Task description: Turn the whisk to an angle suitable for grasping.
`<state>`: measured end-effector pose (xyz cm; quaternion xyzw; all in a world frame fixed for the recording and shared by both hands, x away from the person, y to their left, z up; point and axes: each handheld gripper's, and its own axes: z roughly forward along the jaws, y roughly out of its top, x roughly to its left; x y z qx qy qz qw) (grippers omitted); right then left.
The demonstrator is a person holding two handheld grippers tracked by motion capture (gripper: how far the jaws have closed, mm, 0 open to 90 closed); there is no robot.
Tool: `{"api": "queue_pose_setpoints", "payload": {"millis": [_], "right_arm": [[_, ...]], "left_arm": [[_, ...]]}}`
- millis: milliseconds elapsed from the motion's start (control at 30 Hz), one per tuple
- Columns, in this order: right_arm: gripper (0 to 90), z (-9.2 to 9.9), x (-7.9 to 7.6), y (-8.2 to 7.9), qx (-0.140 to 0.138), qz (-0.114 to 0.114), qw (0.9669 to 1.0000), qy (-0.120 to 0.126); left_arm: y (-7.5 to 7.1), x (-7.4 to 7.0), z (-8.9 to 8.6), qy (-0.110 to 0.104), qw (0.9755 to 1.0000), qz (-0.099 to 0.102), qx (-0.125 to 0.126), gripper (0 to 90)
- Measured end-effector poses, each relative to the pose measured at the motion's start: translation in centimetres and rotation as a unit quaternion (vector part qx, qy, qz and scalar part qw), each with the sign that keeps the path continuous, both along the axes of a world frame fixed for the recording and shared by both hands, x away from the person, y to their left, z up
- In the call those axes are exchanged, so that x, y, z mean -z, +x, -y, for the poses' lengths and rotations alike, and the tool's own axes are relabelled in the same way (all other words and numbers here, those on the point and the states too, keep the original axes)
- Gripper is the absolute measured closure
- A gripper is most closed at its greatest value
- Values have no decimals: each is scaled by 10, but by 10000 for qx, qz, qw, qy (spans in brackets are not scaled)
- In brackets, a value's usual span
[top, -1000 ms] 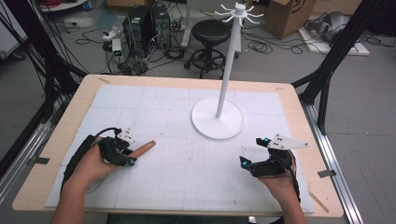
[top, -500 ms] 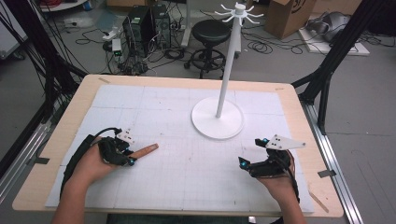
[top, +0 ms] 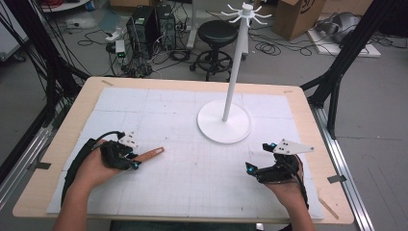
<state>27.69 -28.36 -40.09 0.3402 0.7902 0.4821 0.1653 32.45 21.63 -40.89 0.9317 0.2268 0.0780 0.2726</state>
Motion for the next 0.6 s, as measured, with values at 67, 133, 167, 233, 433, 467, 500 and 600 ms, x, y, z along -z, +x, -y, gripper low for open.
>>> {"api": "queue_pose_setpoints", "payload": {"millis": [67, 133, 167, 233, 433, 467, 500, 600], "right_arm": [[19, 0, 0, 0, 7, -8, 10000, 10], [19, 0, 0, 0, 2, -6, 10000, 10], [19, 0, 0, 0, 2, -6, 10000, 10], [19, -1, 0, -1, -7, -13, 10000, 2], [19, -2, 0, -1, -15, -26, 10000, -2], [19, -2, 0, -1, -20, -19, 10000, -10], [19, -2, 0, -1, -20, -19, 10000, -10], [19, -1, 0, -2, 13, -26, 10000, -4]], "left_arm": [[-2, -5, -3, -260, 9996, 67, -24, 704], [-3, -12, -6, -449, 9988, 174, 34, 704], [-4, -14, -7, -508, 9985, 197, 45, 704], [-6, -19, -8, -679, 9973, 282, 63, 706], [-12, -32, -4, -985, 9939, 453, 184, 707], [-12, -33, -3, -1044, 9930, 499, 215, 707], [-12, -35, -3, -1092, 9923, 529, 246, 707], [-11, -40, -1, -1204, 9905, 609, 252, 707]]}}
